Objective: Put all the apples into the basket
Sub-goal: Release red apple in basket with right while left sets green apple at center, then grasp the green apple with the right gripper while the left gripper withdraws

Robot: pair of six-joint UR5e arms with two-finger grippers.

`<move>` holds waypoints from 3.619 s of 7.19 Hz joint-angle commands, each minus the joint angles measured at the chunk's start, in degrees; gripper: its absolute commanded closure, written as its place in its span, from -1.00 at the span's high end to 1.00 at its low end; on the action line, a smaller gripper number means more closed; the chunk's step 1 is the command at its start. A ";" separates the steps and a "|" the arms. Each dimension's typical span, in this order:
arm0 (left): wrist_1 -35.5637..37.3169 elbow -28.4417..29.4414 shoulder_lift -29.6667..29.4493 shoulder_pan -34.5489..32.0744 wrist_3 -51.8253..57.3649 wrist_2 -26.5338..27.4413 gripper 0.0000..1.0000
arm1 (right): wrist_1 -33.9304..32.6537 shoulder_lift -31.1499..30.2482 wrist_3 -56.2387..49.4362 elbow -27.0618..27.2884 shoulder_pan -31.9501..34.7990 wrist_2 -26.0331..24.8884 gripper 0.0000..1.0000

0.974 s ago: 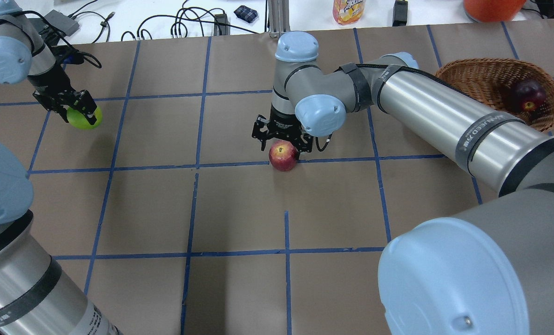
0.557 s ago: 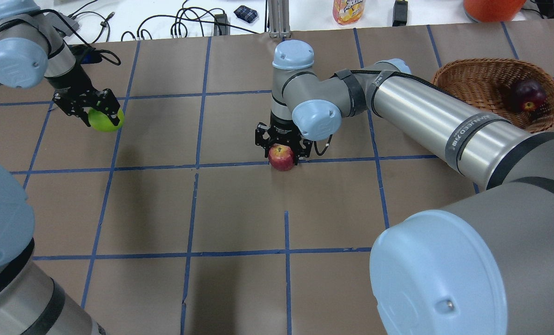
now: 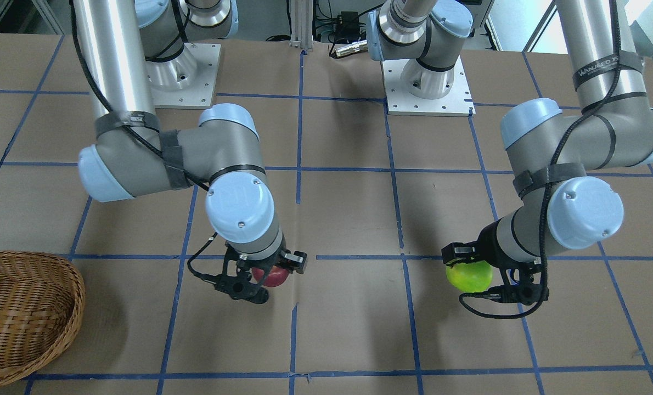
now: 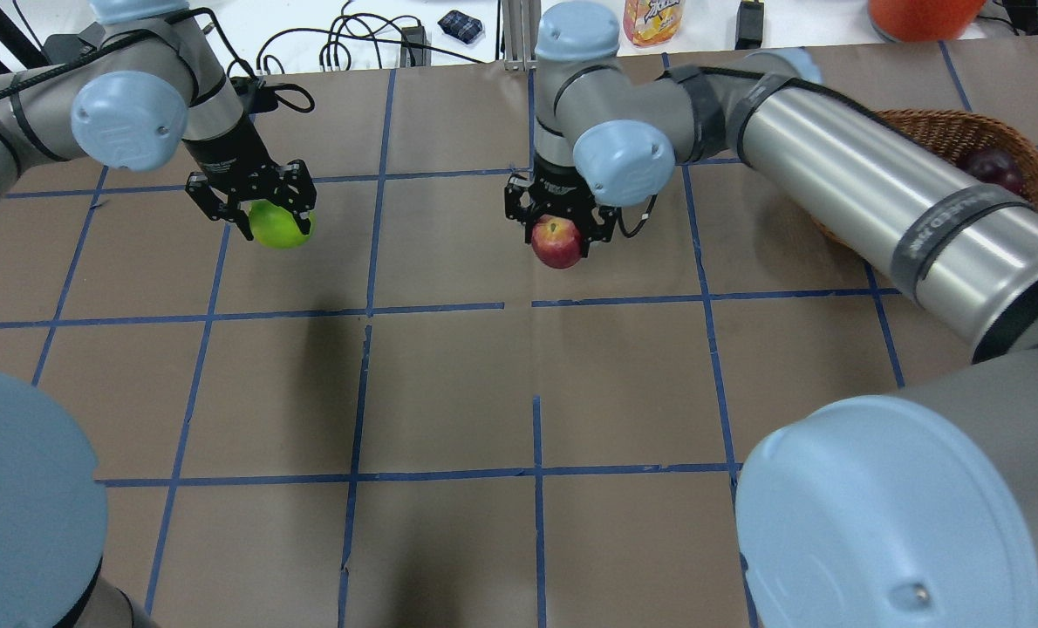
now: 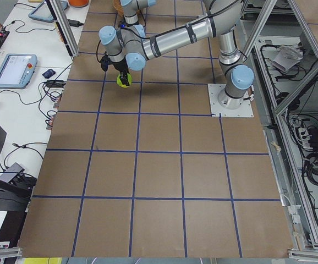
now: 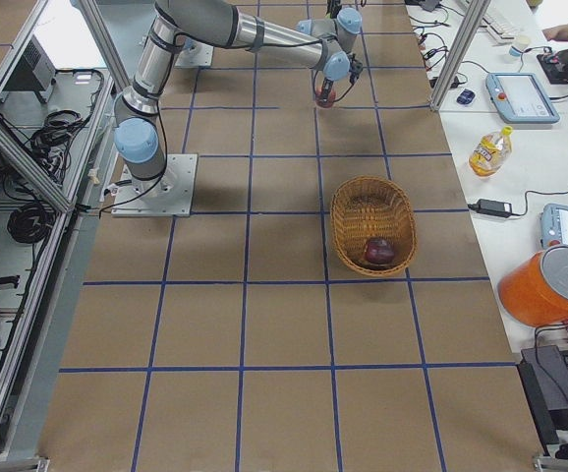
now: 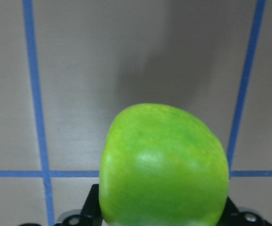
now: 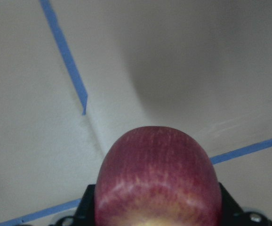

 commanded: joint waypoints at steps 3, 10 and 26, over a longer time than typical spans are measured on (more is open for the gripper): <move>14.92 -4.52 -1.72 -14.84 -22.98 -0.24 -0.53 | 8.15 -3.24 -19.95 -6.87 -20.53 -7.90 -1.00; 20.41 -7.51 -4.73 -28.86 -40.46 -7.63 0.69 | -0.89 5.09 -44.01 -5.64 -35.44 -13.63 -1.00; -7.55 -4.18 26.49 -9.26 5.35 -0.07 1.00 | 15.12 -4.39 -24.42 -2.58 -0.67 2.25 1.00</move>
